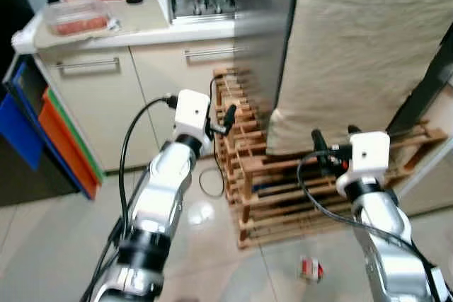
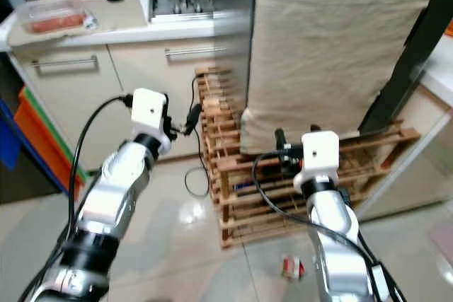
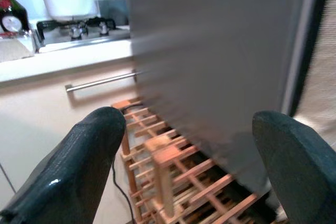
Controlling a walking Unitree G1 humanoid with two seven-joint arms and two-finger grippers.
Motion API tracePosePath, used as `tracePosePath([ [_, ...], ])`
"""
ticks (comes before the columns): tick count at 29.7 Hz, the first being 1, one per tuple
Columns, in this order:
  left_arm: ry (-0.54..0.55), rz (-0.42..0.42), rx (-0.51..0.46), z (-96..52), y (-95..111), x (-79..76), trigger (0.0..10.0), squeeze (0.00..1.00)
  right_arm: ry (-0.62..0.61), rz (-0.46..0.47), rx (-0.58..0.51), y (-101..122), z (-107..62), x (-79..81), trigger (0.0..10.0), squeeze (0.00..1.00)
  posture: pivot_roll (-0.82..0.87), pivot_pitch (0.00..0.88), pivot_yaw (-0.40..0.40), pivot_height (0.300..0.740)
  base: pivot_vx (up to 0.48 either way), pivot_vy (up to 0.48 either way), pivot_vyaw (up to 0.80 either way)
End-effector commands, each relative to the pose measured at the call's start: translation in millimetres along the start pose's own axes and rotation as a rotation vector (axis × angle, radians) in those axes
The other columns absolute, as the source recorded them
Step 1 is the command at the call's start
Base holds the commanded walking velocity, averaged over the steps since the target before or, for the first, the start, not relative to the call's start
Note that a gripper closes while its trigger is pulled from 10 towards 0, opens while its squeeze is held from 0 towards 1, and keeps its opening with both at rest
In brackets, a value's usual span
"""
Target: Restocking fridge
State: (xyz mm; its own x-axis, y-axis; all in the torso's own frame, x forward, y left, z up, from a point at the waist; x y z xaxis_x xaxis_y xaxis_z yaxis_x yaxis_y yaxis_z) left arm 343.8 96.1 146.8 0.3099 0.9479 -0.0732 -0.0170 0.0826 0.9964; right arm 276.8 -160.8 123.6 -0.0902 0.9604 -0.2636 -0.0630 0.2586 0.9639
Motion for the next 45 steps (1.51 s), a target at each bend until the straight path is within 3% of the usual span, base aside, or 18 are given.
tracePosePath([
  [1, -0.004, 0.014, 0.001, 3.6, 1, -3.3, 10.0, 0.00, -0.013, -0.015, -0.002, 0, -0.9, -6.1, 10.0, 0.00, 0.02, 0.000, 0.021, 0.740, 0.330, 0.000, -0.40],
  [10, -0.019, 0.054, 0.001, 5.0, 1, -8.7, 10.0, 0.00, -0.004, -0.017, -0.009, 1, -2.3, -4.1, 10.0, 0.00, 0.02, 0.002, 0.025, 0.740, 0.118, -0.167, 0.00],
  [28, -0.023, 0.022, -0.034, 5.1, 5, -12.6, 10.0, 0.00, 0.010, -0.019, -0.002, -1, -2.8, -0.4, 10.0, 0.00, 0.02, 0.008, 0.028, 0.740, 0.293, -0.376, 0.00],
  [45, -0.038, 0.019, -0.038, 16.1, 22, -4.5, 10.0, 0.00, 0.032, -0.019, 0.012, -5, -2.3, 1.8, 10.0, 0.00, 0.02, 0.007, 0.021, 0.740, 0.015, 0.000, 0.00],
])
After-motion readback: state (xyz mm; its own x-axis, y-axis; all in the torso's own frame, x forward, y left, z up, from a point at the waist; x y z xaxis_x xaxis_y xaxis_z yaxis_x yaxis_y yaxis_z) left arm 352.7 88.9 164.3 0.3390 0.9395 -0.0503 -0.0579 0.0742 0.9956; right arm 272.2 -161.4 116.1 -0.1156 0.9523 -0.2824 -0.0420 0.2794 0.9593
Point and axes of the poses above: a point about 5 cm out from each wrist's last joint towards the gripper, its own z axis pointing out of the wrist towards the gripper, its own y axis along the axis of the wrist's last joint, x = y × z, the point moved 2 cm from there along z, pointing out of the wrist towards the gripper, and after that the axes turned 9 degrees about -z, right-handed, at the moved point
